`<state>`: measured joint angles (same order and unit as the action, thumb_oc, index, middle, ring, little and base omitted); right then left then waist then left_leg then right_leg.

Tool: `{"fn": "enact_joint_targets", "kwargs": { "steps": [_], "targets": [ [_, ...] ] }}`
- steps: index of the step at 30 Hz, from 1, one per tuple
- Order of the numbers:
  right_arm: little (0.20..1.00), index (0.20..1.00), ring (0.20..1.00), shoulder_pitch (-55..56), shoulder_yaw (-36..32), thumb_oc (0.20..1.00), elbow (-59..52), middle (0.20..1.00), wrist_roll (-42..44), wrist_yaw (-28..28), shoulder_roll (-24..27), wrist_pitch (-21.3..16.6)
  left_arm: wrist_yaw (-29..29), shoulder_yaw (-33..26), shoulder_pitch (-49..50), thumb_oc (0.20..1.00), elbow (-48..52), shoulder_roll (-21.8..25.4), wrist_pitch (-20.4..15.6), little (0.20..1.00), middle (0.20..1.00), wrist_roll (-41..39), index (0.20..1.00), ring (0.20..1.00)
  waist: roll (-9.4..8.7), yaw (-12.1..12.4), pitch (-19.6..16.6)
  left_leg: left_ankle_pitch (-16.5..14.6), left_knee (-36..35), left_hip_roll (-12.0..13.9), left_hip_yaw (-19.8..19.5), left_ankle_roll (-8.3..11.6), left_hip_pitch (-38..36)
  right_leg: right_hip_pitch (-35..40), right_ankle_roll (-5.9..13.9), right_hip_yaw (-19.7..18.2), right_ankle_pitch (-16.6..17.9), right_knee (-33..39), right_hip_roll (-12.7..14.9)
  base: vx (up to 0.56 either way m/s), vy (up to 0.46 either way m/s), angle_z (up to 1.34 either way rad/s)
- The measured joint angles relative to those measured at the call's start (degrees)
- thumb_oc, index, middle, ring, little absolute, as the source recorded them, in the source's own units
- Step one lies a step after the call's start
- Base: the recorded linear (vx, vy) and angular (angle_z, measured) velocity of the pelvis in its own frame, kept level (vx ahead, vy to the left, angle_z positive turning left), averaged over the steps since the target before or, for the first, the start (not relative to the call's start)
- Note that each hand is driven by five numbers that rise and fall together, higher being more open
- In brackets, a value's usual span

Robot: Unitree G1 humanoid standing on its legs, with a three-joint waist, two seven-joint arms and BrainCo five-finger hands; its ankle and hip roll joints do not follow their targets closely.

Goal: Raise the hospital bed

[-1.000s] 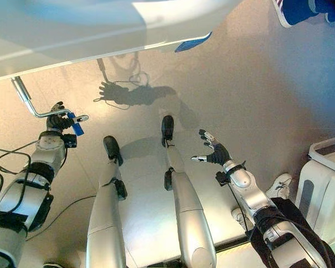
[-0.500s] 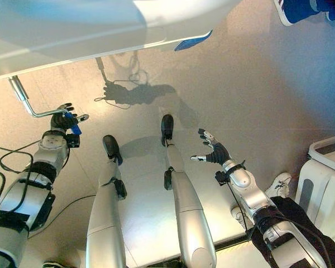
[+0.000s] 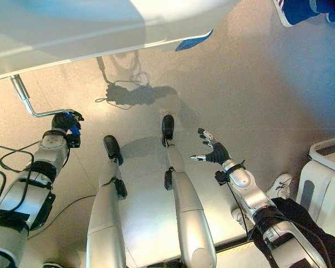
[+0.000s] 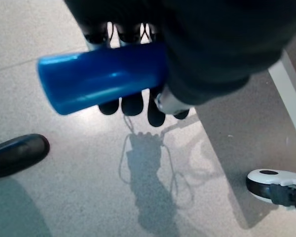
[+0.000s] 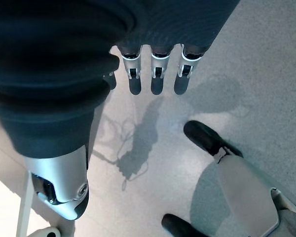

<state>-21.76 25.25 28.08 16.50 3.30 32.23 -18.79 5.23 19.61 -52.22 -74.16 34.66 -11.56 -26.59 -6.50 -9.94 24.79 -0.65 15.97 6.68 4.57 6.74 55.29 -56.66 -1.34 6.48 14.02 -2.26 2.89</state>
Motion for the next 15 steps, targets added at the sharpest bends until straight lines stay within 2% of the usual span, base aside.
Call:
{"fn": "enact_joint_targets", "kwargs": {
  "steps": [15],
  "targets": [
    [1.0, 1.0, 1.0, 0.01, 0.19, 1.0, -0.07, 1.0, 0.03, 0.0, 0.0, 0.02, -0.33, 0.97, -0.75, 0.2, 1.4, -0.92, 0.02, 0.2, 0.2, -1.86, 0.2, 0.2, 0.0, 0.05, 0.0, 0.03, 0.45, -0.03, -0.01, -0.04, -0.02, 0.0, 0.0, 0.04, 0.0, -0.45, 0.09, 0.0, 0.0, 0.0]
  ]
}}
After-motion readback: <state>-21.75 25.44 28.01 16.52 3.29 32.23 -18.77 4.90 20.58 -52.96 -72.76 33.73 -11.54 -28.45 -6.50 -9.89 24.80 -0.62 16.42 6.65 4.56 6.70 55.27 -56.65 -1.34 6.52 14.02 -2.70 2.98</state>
